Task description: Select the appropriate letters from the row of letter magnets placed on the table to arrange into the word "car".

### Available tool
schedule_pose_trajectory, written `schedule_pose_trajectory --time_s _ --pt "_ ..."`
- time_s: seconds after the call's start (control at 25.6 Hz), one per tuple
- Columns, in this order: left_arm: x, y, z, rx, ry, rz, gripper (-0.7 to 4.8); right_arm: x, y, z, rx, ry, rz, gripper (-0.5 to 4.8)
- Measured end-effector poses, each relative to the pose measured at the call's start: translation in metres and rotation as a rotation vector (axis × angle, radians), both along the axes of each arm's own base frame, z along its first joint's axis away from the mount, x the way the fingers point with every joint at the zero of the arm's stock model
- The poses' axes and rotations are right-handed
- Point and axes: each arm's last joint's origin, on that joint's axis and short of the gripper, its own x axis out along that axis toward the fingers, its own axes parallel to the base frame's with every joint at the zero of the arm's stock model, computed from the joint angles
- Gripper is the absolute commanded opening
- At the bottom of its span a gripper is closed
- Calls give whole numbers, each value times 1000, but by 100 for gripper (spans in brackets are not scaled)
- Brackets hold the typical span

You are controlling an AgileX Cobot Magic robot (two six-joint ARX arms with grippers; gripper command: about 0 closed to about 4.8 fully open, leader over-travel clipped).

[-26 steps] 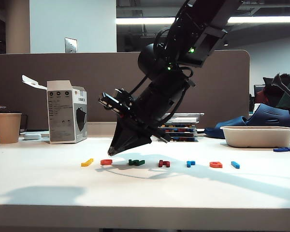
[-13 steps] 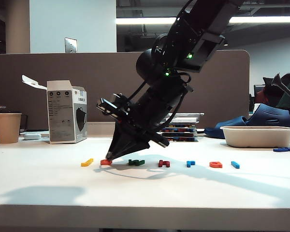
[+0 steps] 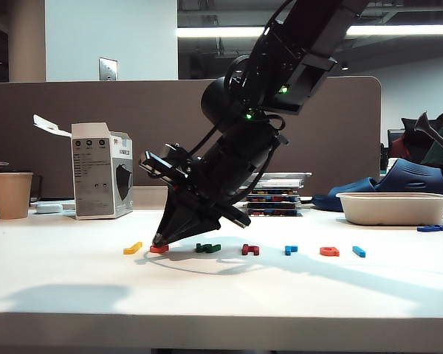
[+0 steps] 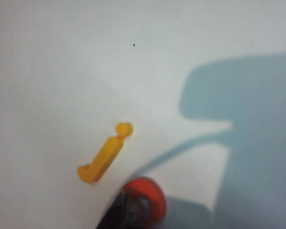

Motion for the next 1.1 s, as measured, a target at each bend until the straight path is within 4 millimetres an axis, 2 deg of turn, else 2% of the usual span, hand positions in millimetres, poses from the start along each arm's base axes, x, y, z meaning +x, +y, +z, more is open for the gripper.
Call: schedule_pose_trajectory --time_s 0.31,1.1 --pt "0 0 0 0 0 0 -5 -4 2 0 -8 21 14 -6" --pt "0 0 0 0 0 0 -5 -42 29 -1 -46 115 199 -6"
